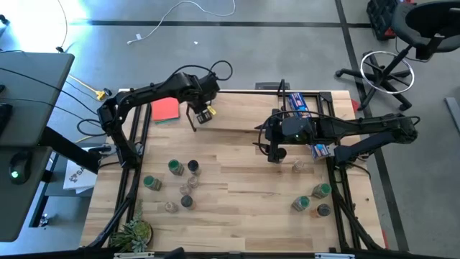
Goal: Shelf spices
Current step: Put the white seasoning bottle on the shelf aligned with the other white seasoning bottles, then put the black seasoning bottle on the shelf
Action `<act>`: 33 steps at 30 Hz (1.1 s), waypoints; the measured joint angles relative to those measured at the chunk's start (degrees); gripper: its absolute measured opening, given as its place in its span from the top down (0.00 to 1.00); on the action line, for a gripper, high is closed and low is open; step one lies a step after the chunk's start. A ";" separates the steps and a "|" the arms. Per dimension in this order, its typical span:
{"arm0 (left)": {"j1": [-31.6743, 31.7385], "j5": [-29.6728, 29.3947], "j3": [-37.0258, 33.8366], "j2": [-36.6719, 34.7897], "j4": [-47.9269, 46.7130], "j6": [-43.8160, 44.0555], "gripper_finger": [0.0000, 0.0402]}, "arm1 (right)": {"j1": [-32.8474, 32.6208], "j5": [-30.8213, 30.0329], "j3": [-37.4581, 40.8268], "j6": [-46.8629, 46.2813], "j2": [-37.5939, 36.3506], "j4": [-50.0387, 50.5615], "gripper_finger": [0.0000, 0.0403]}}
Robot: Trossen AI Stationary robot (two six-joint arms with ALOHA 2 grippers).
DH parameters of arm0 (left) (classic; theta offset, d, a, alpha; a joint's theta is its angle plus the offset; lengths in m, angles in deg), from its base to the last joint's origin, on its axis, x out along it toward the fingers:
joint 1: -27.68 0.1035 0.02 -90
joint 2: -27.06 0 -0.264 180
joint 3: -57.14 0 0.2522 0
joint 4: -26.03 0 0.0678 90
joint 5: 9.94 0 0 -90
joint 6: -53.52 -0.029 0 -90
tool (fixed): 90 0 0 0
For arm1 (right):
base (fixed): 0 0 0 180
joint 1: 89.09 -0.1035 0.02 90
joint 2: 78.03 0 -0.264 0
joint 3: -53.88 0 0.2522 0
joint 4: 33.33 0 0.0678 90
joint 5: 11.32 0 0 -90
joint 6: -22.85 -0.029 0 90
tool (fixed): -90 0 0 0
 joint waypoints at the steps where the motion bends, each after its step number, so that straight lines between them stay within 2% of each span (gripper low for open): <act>1: -0.07 0.61 0.00 0.02 0.55 0.00 0.87 | 0.00 0.00 0.00 -0.04 0.00 0.00 0.36; 20: -0.81 1.61 -0.09 0.30 4.16 -3.06 0.87 | 0.00 0.00 0.00 -0.07 0.00 0.00 0.36; 26: -2.09 -1.24 -0.09 0.41 6.37 -5.93 0.87 | 0.00 0.00 0.00 0.02 0.00 0.00 0.36; 33: -4.70 -8.78 -0.09 -1.76 5.51 -6.69 0.87 | 0.01 0.00 0.00 0.04 0.00 0.02 0.36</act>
